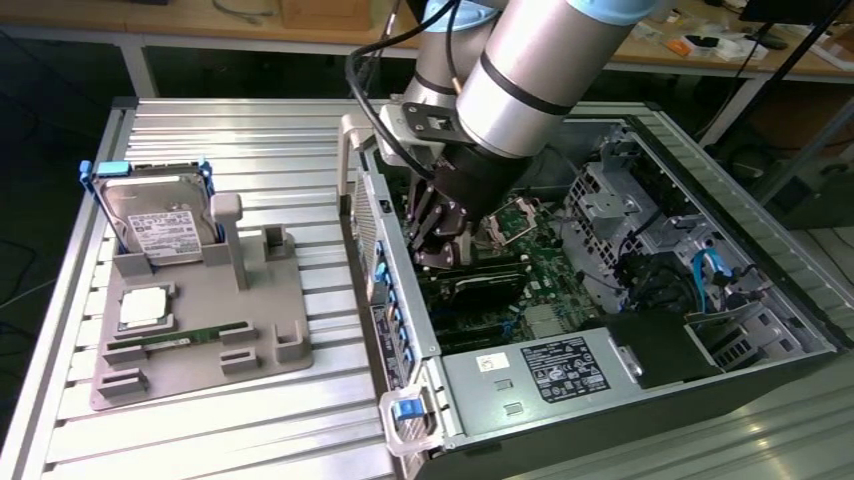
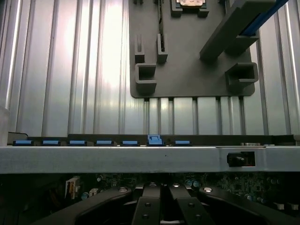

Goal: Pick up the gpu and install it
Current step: 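Press down on the gpu until it lock into place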

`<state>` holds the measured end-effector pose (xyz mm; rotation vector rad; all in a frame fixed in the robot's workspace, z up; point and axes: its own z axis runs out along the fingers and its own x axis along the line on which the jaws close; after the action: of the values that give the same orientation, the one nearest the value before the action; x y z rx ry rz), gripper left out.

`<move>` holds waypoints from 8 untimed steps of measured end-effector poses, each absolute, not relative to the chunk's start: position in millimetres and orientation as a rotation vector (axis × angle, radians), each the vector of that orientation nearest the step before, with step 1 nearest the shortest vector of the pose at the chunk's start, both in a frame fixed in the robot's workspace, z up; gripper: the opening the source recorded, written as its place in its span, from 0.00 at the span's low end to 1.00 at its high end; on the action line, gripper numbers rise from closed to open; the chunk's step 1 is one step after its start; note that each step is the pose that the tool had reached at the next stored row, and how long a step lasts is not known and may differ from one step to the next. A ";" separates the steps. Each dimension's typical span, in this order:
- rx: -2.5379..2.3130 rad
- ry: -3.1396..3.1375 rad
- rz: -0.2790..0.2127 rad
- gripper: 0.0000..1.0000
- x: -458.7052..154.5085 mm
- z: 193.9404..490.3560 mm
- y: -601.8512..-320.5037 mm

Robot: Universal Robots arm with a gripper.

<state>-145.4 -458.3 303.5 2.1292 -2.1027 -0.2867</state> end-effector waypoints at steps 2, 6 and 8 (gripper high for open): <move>2.129 -2.103 -0.287 0.11 -145.4 303.4 -458.3; 2.128 -2.102 -0.286 0.11 -145.4 300.5 -458.4; 2.129 -2.103 -0.287 0.11 -145.4 299.9 -458.3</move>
<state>-145.4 -458.3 299.9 2.1293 -2.1027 -0.2868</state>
